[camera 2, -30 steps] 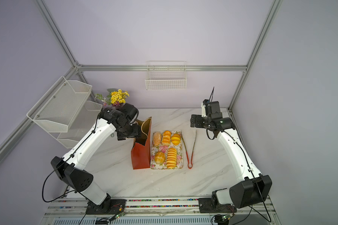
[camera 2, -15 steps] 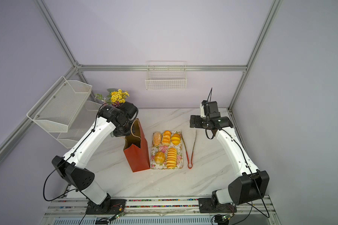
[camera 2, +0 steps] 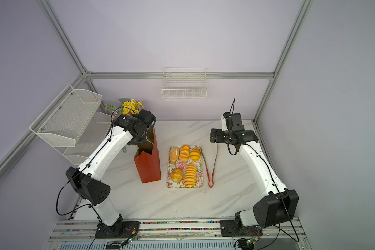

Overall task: Pack bread into a paper bag
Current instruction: Adjust the paper bag at the center of the board.

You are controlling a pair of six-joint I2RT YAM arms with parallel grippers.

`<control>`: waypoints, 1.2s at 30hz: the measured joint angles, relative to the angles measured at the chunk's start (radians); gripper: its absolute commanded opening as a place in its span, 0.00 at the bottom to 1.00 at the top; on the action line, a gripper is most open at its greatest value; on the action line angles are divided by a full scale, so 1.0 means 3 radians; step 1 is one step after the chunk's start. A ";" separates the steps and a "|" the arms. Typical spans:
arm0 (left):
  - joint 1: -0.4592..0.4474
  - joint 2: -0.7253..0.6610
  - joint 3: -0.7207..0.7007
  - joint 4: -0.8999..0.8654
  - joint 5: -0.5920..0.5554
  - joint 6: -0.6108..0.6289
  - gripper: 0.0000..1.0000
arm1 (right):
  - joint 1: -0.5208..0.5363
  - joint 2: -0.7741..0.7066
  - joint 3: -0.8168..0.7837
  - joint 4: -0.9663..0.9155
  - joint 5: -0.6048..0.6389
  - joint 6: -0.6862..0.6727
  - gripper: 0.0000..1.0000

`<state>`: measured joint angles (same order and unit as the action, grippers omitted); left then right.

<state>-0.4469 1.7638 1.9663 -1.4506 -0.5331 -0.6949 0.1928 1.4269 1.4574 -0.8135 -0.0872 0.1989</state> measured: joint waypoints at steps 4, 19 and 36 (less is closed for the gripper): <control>0.0000 0.0001 0.0022 0.0055 -0.0017 0.0033 0.67 | 0.0043 0.0000 -0.0006 -0.0050 -0.0032 -0.0017 0.97; 0.0000 -0.0074 0.0337 0.0140 0.0005 0.0128 1.00 | 0.0721 0.0219 -0.0317 -0.0528 0.0327 0.0151 0.97; 0.0000 -0.0408 0.0474 0.0409 0.0018 0.0234 1.00 | 0.0865 0.0023 -0.1525 -0.0357 0.0572 0.0636 0.97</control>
<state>-0.4469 1.6413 2.1086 -1.3277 -0.5278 -0.6247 0.4522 1.4338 1.0000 -0.9207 0.0845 0.3897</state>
